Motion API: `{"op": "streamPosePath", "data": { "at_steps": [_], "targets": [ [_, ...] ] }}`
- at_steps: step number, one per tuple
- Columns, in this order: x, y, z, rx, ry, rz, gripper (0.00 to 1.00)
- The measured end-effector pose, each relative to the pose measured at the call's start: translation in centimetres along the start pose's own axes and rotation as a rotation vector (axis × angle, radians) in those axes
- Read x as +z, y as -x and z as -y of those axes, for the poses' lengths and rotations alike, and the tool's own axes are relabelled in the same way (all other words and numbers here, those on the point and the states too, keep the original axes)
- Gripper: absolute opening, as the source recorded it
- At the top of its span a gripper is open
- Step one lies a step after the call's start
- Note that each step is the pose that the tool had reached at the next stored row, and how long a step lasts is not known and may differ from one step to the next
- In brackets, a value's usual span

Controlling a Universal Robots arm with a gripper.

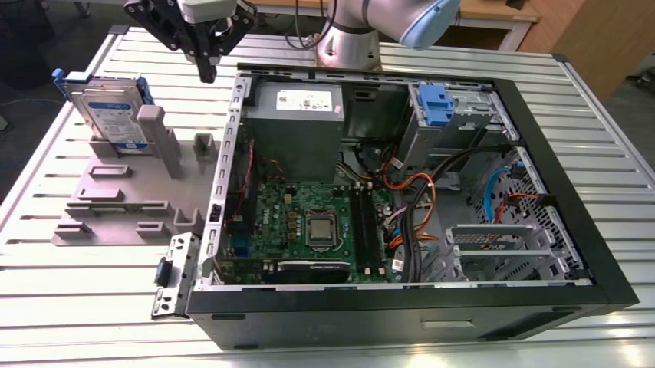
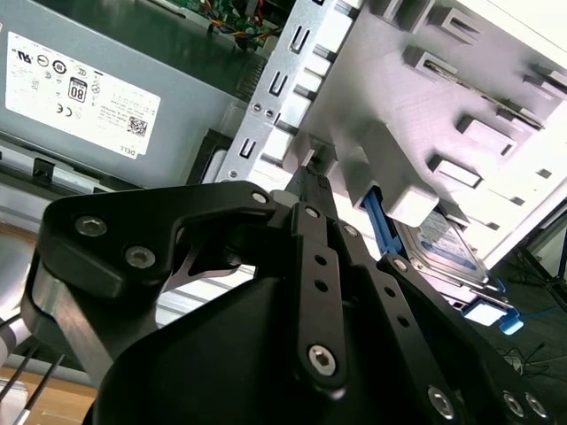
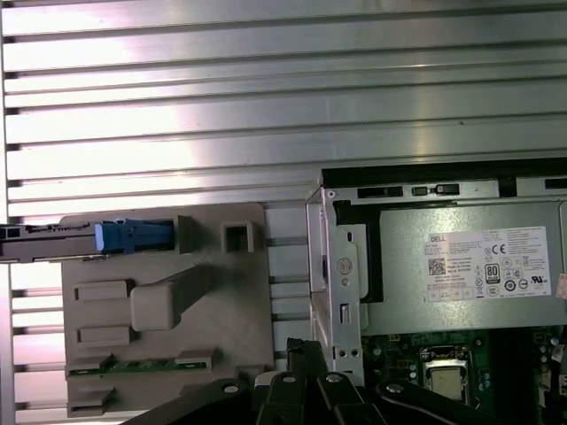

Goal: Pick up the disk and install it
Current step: 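Reach for the disk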

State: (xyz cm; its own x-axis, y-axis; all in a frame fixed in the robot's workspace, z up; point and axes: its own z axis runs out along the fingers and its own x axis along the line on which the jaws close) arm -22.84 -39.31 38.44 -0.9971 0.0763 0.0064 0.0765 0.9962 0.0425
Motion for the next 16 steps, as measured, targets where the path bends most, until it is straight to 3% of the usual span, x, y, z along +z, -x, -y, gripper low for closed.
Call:
{"op": "streamPosePath", "data": {
  "at_steps": [16],
  "targets": [
    [0.05,-0.35,0.03,0.0,0.0,0.0,0.11]
  ]
}}
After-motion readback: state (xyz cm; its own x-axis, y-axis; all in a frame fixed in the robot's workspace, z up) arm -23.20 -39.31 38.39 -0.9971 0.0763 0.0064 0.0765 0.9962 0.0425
